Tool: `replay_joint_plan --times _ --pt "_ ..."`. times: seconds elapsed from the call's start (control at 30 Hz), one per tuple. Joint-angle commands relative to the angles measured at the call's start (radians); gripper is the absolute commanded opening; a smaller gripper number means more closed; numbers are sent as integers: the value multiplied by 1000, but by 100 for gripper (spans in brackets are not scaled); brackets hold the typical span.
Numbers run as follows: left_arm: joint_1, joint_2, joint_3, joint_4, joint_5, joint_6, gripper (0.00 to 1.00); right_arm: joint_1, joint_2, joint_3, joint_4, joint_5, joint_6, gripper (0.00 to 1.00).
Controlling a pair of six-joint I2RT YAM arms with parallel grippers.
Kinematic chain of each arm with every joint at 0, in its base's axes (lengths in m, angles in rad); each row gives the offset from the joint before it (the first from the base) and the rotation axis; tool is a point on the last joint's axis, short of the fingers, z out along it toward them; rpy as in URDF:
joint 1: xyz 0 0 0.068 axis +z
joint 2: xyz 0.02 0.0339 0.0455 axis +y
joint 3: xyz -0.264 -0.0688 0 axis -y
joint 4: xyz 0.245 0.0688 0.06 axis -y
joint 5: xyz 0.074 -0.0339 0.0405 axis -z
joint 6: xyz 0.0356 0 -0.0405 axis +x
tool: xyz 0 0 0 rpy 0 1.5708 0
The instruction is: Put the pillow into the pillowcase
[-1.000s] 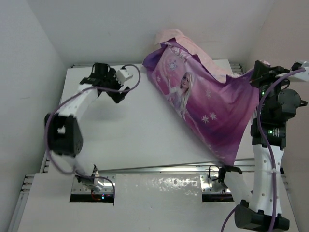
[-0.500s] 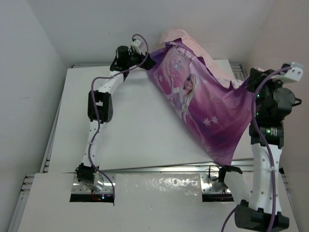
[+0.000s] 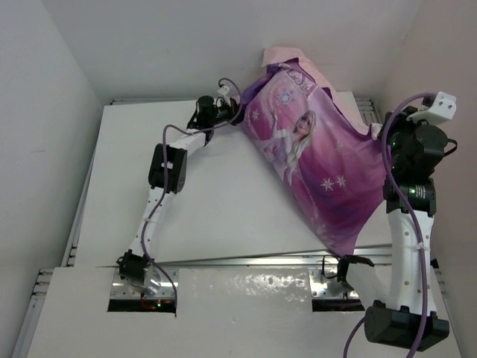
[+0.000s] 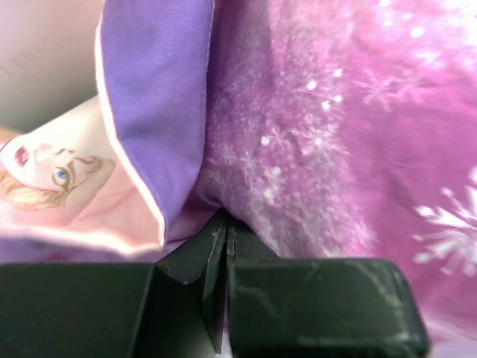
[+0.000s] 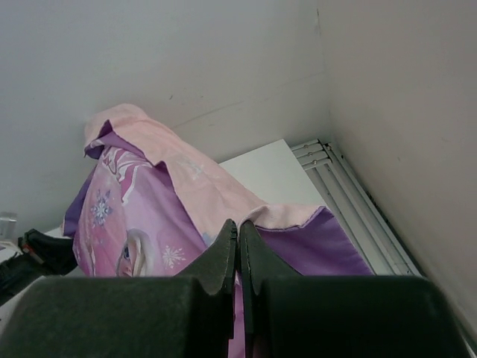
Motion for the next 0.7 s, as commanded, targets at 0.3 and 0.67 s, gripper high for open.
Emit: replay_joint_plan --times 0.3,0.67 --pt "62 -401 -336 -70 311 -158 0 2 -44 7 64 -6 -36 0" --pt "114 -586 -367 -451 16 216 42 3 -18 19 104 -103 22 0"
